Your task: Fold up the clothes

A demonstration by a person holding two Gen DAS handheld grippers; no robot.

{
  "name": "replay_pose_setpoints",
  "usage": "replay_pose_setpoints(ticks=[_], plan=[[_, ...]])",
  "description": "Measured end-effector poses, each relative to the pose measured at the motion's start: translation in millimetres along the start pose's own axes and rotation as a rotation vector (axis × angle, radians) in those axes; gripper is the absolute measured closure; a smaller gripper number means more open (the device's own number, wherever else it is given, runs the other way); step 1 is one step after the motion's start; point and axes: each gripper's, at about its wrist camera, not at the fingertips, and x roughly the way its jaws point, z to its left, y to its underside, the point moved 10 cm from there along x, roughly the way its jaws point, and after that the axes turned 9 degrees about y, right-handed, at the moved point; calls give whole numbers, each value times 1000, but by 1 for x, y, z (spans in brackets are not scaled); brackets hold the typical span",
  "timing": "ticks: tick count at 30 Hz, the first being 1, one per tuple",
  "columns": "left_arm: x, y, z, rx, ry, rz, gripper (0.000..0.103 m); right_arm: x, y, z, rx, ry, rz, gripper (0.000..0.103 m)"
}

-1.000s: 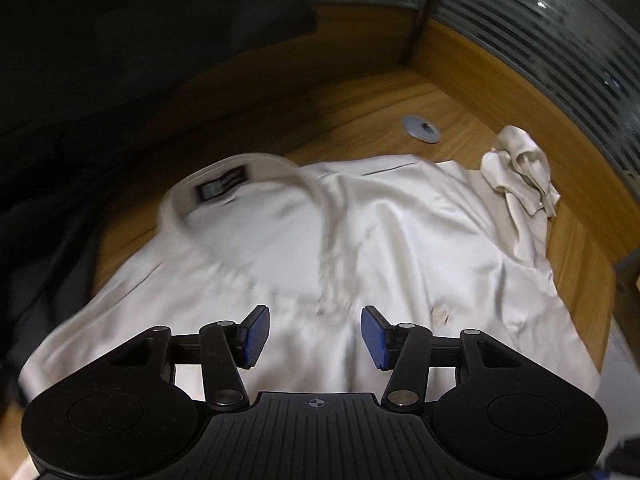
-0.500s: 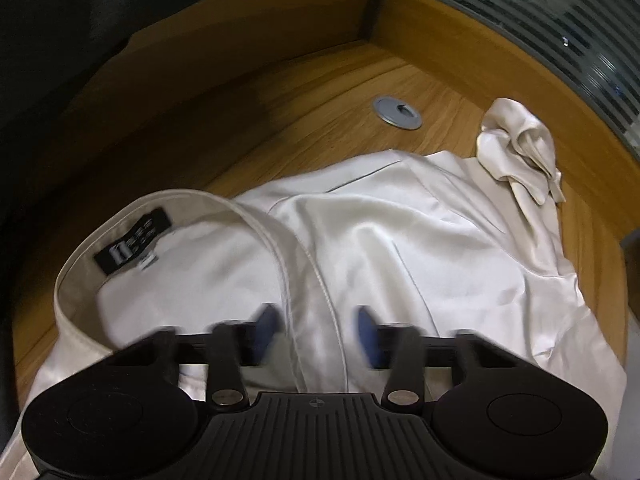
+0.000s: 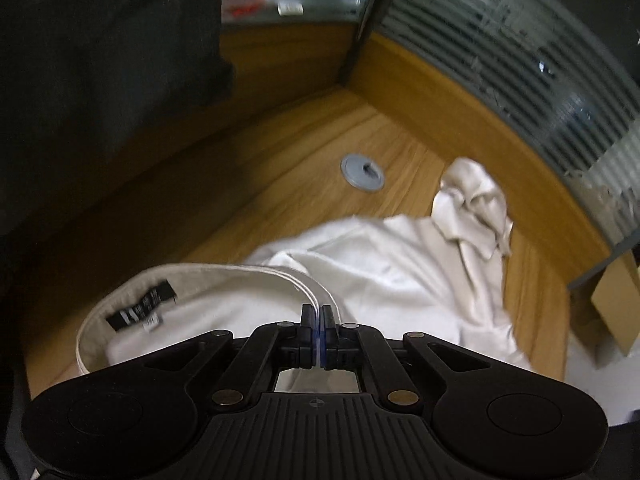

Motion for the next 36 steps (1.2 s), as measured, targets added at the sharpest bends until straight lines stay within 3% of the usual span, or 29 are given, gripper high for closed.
replay_pose_setpoints(ticks=[1,2,5,8,10,13,18,21,24,26,28,31,36], plan=[[-2,-2,0,-3,-1,-2,99,2,-1,3,-19,-3,5,85],[-4,-5,-1,-4,-3,-4,99,2,-1,6,-54,4,7,98],[-7,-8,-3,-6,-7,-2,99,-7,-8,11,-178,133,-68,96],[-8,-9,-3,7,-22,5,99,-11,-2,24,-320,207,-97,84],[-7,-8,2,5,-43,24,99,-23,8,32,-328,120,-76,69],[-8,-5,11,-7,-73,50,99,-58,22,28,-258,19,-75,57],[-7,0,29,4,-135,66,99,-108,58,-6,-131,-20,-5,54],[7,11,40,42,-165,92,98,-130,98,-38,-55,32,48,53],[14,27,41,0,-127,99,97,-142,134,-64,1,100,102,53],[19,38,41,-32,-99,102,89,-145,151,-74,28,129,122,53],[21,48,39,-55,-88,101,70,-148,167,-82,47,152,136,53],[21,64,39,-81,-98,102,68,-146,179,-82,37,168,139,54],[4,82,49,-114,-140,70,61,-142,171,-68,-1,153,99,56]])
